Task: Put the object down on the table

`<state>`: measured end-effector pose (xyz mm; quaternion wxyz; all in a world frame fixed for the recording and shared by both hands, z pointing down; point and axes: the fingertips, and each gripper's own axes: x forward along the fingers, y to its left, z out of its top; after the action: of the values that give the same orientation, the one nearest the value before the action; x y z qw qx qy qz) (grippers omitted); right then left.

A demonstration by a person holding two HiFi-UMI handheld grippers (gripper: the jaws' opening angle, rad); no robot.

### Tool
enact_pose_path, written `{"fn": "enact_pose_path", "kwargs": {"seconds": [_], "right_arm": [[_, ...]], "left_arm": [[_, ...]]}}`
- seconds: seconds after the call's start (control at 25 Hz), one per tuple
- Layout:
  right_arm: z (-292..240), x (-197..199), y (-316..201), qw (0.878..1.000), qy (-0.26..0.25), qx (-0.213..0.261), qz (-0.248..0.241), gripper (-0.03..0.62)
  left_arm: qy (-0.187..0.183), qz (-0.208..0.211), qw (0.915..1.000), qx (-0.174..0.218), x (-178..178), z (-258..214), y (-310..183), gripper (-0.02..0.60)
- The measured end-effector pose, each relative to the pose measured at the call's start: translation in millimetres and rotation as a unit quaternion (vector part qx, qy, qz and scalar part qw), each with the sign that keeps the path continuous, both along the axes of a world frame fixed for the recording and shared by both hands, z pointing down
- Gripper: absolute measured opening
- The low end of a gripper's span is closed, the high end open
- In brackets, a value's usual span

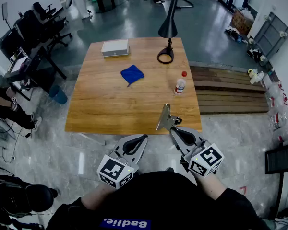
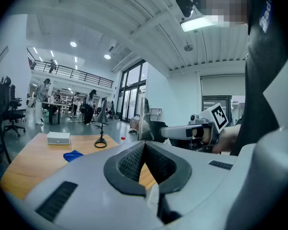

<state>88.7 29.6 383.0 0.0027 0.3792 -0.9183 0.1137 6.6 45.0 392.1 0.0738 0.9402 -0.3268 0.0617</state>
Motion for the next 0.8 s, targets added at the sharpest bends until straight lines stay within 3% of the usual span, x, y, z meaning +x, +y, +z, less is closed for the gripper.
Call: {"fn": "enact_pose_path", "kwargs": {"seconds": [0.8], "right_arm": [[-3.5, 4.1, -7.9, 0.999, -0.030, -0.001, -0.023, 0.008]], "left_arm": [[-0.018, -0.014, 0.9997, -0.002, 5.7, -0.6, -3.7, 0.008]]}}
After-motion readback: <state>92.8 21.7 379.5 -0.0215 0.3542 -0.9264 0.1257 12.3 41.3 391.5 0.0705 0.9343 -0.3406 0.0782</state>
